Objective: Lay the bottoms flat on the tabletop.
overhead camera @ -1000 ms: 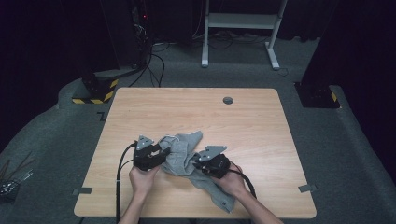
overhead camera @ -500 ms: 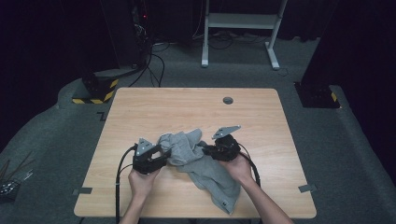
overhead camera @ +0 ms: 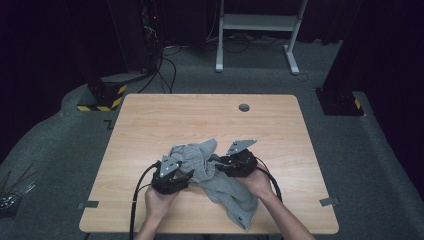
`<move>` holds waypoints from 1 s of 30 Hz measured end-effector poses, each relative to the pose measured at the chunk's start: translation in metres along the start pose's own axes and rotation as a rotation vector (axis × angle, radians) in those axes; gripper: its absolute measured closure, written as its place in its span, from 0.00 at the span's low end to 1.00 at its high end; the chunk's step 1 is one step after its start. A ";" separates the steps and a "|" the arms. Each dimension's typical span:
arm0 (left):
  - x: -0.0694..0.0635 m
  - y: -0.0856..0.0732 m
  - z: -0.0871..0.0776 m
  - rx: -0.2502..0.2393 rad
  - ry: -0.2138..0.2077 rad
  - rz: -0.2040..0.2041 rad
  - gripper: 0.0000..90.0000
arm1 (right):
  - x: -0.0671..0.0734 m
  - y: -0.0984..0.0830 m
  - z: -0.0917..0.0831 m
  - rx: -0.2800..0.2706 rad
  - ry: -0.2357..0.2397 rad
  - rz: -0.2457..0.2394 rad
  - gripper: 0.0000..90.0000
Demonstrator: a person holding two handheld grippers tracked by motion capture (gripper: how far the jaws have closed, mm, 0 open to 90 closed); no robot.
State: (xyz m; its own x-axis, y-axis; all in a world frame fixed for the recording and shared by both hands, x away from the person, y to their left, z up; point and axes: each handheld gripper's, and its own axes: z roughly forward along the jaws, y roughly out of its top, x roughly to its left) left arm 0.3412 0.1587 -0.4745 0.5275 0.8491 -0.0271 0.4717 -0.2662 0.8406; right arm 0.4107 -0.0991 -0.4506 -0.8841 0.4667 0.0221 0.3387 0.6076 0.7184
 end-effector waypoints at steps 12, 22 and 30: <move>-0.002 -0.006 -0.006 0.018 0.027 0.050 0.43 | -0.012 0.021 0.000 -0.007 -0.025 0.046 0.97; 0.004 -0.012 0.005 0.049 0.054 0.033 0.44 | -0.027 0.027 0.009 0.043 -0.023 0.109 0.96; 0.002 -0.004 0.008 0.012 0.058 0.010 0.43 | -0.030 0.029 -0.004 -0.038 -0.059 0.128 0.97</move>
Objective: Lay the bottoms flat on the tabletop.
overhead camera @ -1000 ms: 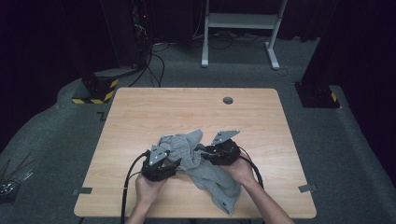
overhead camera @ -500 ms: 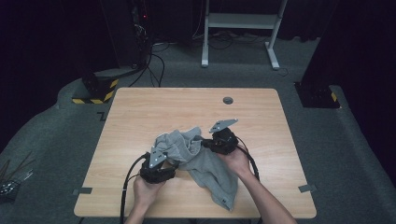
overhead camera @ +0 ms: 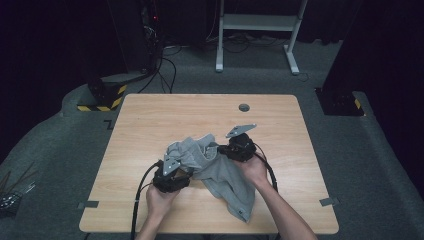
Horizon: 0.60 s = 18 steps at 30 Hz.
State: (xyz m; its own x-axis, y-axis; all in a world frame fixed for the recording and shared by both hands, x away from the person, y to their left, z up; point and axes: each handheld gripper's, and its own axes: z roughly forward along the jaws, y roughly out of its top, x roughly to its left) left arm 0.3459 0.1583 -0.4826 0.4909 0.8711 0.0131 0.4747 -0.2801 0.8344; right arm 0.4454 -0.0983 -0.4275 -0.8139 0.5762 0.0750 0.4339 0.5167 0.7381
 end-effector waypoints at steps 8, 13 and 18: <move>-0.002 0.001 0.009 0.018 0.003 -0.002 0.43 | -0.033 -0.017 0.015 0.081 -0.113 0.142 0.79; -0.001 0.002 0.017 0.029 0.005 -0.013 0.43 | -0.010 -0.030 -0.002 -0.019 -0.074 0.078 0.72; -0.001 0.010 0.030 0.068 0.027 -0.001 0.52 | 0.011 -0.046 0.021 0.095 -0.103 -0.024 0.65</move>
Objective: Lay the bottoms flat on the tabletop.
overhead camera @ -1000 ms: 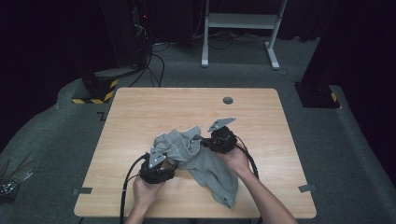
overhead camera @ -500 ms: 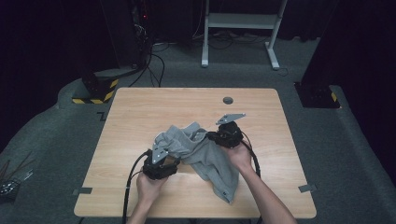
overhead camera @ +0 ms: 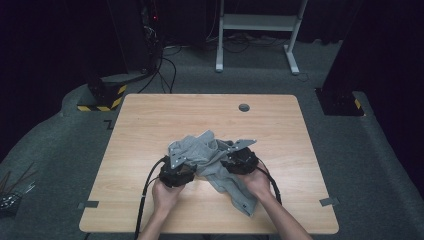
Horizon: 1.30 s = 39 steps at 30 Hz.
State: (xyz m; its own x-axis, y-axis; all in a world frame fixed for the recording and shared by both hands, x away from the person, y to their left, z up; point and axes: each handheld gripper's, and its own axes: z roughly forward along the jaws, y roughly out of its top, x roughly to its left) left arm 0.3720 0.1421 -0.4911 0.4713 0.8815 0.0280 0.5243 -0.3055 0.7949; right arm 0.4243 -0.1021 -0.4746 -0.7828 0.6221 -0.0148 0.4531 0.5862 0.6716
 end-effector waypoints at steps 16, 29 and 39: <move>0.010 0.048 -0.030 -0.088 -0.026 -0.025 0.95 | 0.037 -0.029 -0.036 -0.017 0.156 -0.184 0.98; 0.003 0.022 -0.016 0.010 -0.019 0.001 0.55 | 0.022 -0.029 -0.037 -0.088 0.092 -0.072 0.61; 0.006 -0.022 -0.028 0.082 -0.040 -0.010 0.53 | 0.044 -0.011 -0.002 -0.030 0.117 -0.122 0.50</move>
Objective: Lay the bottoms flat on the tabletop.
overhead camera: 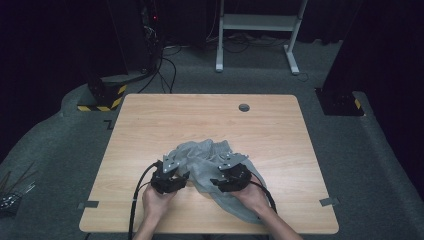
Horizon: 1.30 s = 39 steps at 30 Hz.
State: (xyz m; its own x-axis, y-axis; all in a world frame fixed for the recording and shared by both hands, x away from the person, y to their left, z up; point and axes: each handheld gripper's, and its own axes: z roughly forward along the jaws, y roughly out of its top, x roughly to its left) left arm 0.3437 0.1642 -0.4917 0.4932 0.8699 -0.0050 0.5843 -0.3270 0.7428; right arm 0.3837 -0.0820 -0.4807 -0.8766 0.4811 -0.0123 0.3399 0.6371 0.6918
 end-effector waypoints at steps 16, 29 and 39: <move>-0.004 -0.005 0.009 -0.004 -0.024 -0.002 0.51 | -0.023 0.035 -0.035 -0.107 -0.037 -0.018 1.00; -0.010 0.003 0.022 0.002 -0.026 0.003 0.50 | -0.046 0.011 -0.021 -0.060 -0.115 0.100 0.64; -0.032 -0.003 0.017 -0.016 -0.061 -0.003 0.35 | -0.032 0.022 0.018 0.062 -0.038 0.030 0.94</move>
State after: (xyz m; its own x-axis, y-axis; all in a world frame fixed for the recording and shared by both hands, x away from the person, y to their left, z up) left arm 0.3377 0.1312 -0.5049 0.5301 0.8466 -0.0479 0.5757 -0.3179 0.7534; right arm 0.4253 -0.0730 -0.4779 -0.8528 0.5218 -0.0204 0.3869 0.6575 0.6465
